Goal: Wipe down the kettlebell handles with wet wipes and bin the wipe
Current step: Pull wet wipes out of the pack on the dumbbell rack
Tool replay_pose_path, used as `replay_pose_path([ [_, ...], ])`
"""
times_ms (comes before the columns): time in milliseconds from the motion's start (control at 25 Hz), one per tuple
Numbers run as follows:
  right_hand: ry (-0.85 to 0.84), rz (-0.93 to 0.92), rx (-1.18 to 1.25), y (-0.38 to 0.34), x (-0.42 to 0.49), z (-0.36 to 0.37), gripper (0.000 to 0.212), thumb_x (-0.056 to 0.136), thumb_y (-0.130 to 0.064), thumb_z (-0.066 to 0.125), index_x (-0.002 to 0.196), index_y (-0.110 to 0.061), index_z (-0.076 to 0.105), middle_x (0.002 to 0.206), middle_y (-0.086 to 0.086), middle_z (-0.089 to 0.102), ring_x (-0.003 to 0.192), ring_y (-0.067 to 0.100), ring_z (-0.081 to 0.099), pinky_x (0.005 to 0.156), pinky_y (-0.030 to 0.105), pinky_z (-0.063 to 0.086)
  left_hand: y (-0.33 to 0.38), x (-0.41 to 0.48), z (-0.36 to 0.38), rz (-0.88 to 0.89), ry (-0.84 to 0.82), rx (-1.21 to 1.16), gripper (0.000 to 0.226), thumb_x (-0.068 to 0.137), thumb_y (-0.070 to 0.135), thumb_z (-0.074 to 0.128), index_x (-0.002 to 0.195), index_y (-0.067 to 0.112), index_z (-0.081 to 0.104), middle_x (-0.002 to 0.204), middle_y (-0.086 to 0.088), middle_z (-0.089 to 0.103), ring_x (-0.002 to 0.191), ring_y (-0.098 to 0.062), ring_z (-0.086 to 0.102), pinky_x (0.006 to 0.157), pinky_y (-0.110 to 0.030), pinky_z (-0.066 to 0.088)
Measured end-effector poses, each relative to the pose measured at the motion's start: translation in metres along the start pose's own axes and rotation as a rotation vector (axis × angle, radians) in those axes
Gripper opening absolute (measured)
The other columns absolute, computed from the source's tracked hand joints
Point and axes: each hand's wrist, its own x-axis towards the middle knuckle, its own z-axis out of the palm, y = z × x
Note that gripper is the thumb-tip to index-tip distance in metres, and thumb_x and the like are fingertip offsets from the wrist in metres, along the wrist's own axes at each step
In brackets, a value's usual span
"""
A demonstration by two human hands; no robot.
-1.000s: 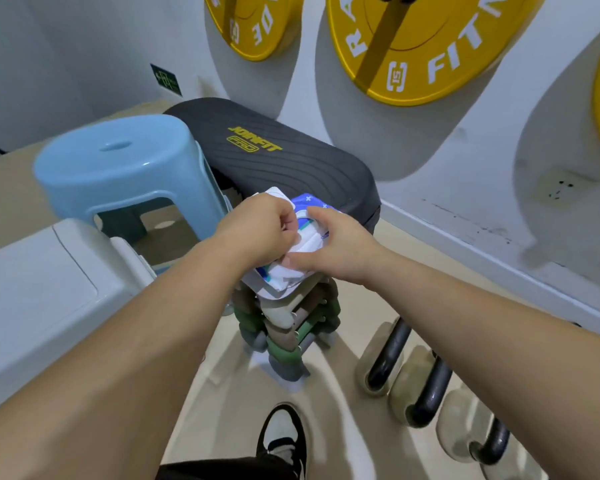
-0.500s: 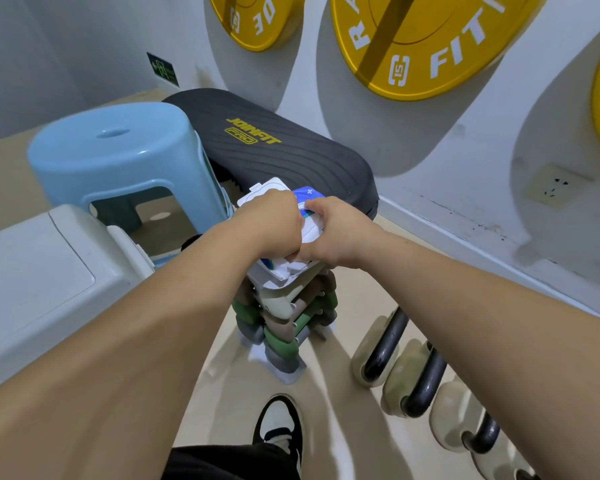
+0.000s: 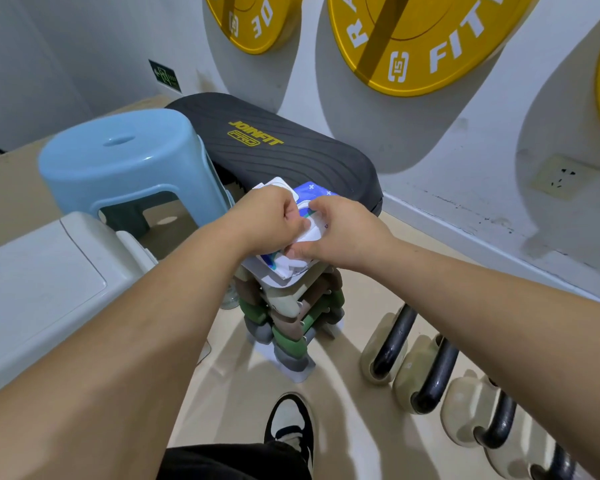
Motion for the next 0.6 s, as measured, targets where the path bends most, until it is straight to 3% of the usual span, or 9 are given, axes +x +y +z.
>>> replay_pose_path([
  [80, -0.023, 0.024, 0.013, 0.001, 0.001, 0.0, 0.08, 0.059, -0.069, 0.078, 0.12, -0.019, 0.063, 0.112, -0.005, 0.069, 0.101, 0.018, 0.064, 0.085, 0.042, 0.057, 0.003, -0.001, -0.002, -0.011, -0.044, 0.051, 0.024, 0.089, 0.028, 0.07, 0.083, 0.005, 0.07, 0.087, -0.007, 0.068, 0.083, -0.018, 0.052, 0.062, -0.026, 0.041],
  [160, -0.016, 0.036, 0.04, 0.002, 0.0, 0.003, 0.075, 0.059, -0.067, 0.078, 0.117, -0.022, 0.064, 0.108, -0.006, 0.068, 0.099, 0.018, 0.063, 0.084, 0.042, 0.057, 0.007, 0.0, 0.001, -0.034, -0.032, 0.088, 0.023, 0.088, 0.028, 0.072, 0.081, 0.006, 0.07, 0.086, -0.007, 0.067, 0.086, -0.023, 0.056, 0.069, -0.033, 0.051],
  [240, -0.001, 0.034, 0.052, 0.003, -0.001, 0.005, 0.072, 0.059, -0.068, 0.077, 0.116, -0.026, 0.064, 0.108, -0.011, 0.066, 0.1, 0.016, 0.062, 0.085, 0.042, 0.057, 0.008, 0.002, 0.004, -0.068, -0.039, 0.083, 0.022, 0.089, 0.028, 0.07, 0.075, 0.011, 0.066, 0.078, -0.009, 0.067, 0.078, -0.026, 0.058, 0.074, -0.039, 0.055],
  [400, 0.004, 0.012, 0.026, 0.002, -0.004, 0.006, 0.077, 0.064, -0.067, 0.077, 0.123, -0.02, 0.062, 0.115, -0.007, 0.067, 0.105, 0.018, 0.061, 0.088, 0.041, 0.055, 0.006, 0.0, 0.008, -0.128, -0.024, -0.081, 0.023, 0.09, 0.029, 0.071, 0.075, 0.014, 0.063, 0.071, -0.006, 0.062, 0.066, -0.022, 0.052, 0.066, -0.033, 0.049],
  [600, 0.007, 0.008, 0.058, 0.005, -0.002, 0.006, 0.076, 0.062, -0.065, 0.081, 0.116, -0.013, 0.066, 0.117, 0.002, 0.07, 0.105, 0.022, 0.065, 0.088, 0.043, 0.056, 0.003, 0.004, 0.013, -0.175, -0.009, -0.151, 0.032, 0.091, 0.028, 0.071, 0.066, 0.016, 0.056, 0.065, -0.003, 0.056, 0.066, -0.023, 0.05, 0.067, -0.034, 0.049],
])
